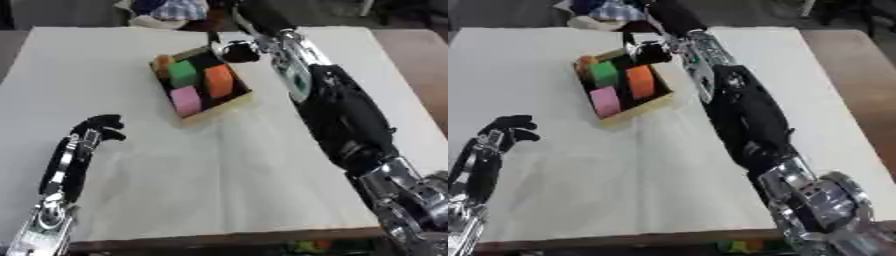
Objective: Pick up objects on the table and place them in the box.
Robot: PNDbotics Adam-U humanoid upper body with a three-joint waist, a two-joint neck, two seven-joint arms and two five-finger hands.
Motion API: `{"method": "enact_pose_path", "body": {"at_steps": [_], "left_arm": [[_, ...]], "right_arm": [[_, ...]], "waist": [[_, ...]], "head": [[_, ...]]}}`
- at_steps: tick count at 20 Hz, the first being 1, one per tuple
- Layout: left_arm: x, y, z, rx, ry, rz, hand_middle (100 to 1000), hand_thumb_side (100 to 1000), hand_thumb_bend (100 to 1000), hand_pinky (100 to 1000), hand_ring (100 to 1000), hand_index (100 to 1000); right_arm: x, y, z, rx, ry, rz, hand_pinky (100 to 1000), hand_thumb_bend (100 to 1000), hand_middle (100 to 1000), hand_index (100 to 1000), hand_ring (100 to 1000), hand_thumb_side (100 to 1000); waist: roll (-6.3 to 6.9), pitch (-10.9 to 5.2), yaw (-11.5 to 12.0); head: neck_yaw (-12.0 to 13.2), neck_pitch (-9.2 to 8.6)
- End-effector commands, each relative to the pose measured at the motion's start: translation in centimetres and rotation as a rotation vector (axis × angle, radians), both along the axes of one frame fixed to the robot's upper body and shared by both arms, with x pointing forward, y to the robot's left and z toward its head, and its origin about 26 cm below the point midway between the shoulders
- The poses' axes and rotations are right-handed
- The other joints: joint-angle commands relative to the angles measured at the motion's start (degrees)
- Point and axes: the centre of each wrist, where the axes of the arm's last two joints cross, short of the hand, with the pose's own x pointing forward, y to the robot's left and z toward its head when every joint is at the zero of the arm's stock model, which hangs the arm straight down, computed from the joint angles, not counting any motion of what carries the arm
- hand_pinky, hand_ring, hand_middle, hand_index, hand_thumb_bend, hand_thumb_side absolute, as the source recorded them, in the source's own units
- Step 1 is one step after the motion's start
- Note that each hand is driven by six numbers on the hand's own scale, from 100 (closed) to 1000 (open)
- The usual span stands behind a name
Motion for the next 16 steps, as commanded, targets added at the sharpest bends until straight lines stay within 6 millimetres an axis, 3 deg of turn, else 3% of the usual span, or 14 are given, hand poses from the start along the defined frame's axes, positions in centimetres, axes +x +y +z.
{"method": "enact_pose_path", "body": {"at_steps": [1,7,8,10,16], "left_arm": [[0.1,0.6,0.7,0.007,-0.026,0.017,616,965,100,769,605,752],[0.1,0.8,0.8,0.002,-0.034,0.036,616,963,100,769,605,750],[0.2,0.8,0.8,0.000,-0.034,0.042,616,965,100,768,605,750],[0.2,0.8,0.9,-0.005,-0.036,0.049,616,964,100,768,605,750],[0.2,0.9,0.9,-0.015,-0.043,0.070,616,963,100,768,605,747]], "right_arm": [[-1.8,-2.1,2.6,0.164,-0.045,0.045,766,100,754,876,683,507],[-5.8,-5.0,0.4,0.450,0.048,0.101,765,100,709,839,646,575],[-6.4,-5.5,-0.4,0.499,0.064,0.099,765,100,697,832,639,540],[-7.5,-6.5,-2.0,0.584,0.096,0.086,766,100,693,828,635,624],[-9.6,-8.9,-4.9,0.702,0.145,0.042,773,100,702,830,638,650]], "waist": [[0.06,-0.97,-0.4],[-0.06,-0.42,-1.3],[-0.04,-0.31,-1.3],[0.06,-0.08,-1.3],[0.29,0.41,-1.4]], "head": [[0.7,-0.14],[1.5,-0.14],[1.7,-0.14],[2.0,-0.14],[2.4,-0.14]]}}
